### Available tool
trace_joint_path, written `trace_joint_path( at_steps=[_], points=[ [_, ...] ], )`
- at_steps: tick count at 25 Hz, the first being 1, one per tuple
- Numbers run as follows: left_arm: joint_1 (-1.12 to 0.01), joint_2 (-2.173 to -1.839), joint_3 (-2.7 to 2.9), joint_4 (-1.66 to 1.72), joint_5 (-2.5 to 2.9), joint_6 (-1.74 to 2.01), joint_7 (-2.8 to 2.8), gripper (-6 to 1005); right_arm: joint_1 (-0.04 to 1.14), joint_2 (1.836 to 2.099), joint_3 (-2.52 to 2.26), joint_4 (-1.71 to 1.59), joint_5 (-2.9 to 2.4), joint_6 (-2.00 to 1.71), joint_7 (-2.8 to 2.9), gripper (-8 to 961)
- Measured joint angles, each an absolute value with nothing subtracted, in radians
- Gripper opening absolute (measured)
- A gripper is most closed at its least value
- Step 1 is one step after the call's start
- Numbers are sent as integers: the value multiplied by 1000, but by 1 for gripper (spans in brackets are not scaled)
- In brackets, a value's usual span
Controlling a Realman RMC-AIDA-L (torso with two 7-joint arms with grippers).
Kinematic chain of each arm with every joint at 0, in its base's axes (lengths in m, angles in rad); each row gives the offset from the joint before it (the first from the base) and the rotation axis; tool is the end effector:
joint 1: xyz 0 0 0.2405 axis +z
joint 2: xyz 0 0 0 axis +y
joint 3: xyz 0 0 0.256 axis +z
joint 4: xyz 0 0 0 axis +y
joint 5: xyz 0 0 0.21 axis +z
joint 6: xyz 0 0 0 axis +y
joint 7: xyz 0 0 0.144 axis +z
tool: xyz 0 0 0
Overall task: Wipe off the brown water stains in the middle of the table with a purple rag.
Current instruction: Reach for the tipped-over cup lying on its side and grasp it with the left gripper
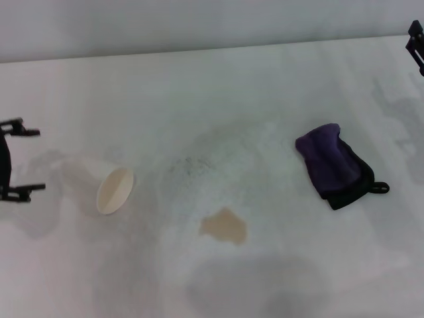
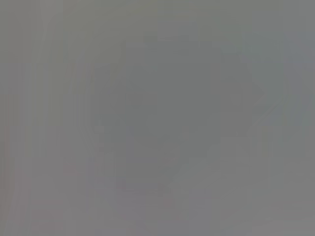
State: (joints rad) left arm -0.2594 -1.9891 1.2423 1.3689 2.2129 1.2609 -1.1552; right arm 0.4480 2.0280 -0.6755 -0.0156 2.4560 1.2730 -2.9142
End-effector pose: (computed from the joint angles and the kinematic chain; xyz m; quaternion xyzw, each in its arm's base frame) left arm -0.2653 0.3345 0.0566 -0.9481 0.1720 0.1364 0.2299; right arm 0.3629 0.3265 0.0453 -0.6541 0.2085 0.2876 0.6678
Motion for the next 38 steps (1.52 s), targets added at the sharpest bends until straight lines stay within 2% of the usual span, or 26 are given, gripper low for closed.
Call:
trace_joint_path(
  at_steps=[3, 10, 21, 26, 34, 38],
  points=[
    [-266, -1974, 1295, 1347, 2224, 1252, -1118, 869, 451, 2028, -657, 3, 2457, 1270, -2914, 821],
    [-296, -1975, 1316, 1307, 2221, 1242, -1009, 869, 454, 2028, -646, 26, 2457, 1271, -2913, 821],
    [-374, -2002, 1318, 1170, 2216, 1200, -871, 870, 456, 2028, -644, 45, 2456, 1273, -2913, 820],
    [-418, -2033, 1312, 1071, 2233, 1125, -809, 869, 455, 2028, -644, 46, 2454, 1271, -2913, 820],
    [-456, -2039, 1294, 1004, 2227, 1113, -796, 860, 455, 2028, -644, 40, 2454, 1279, -2913, 820],
    [-468, -2049, 1293, 984, 2235, 1079, -795, 816, 463, 2025, -644, 38, 2454, 1273, -2913, 819]
  ],
)
